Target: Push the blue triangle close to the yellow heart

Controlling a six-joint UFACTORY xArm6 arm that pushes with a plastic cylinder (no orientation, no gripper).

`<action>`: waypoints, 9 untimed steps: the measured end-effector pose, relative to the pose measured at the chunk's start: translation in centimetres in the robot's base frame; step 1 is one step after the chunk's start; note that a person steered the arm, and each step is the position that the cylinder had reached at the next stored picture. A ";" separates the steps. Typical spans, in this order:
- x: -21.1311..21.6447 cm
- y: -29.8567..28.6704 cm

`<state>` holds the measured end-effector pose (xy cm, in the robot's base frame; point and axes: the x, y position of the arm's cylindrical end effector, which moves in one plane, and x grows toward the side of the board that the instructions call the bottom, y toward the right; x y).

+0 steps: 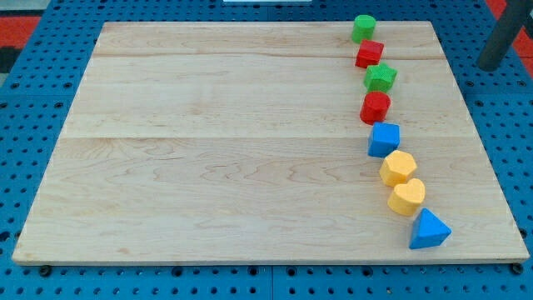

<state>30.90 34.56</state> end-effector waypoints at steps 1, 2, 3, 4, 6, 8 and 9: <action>0.4 0.0; 5.4 -0.1; 11.4 -0.1; 15.4 -0.1; 26.1 -1.7; 30.9 -9.9; 31.0 -14.6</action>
<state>61.89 19.95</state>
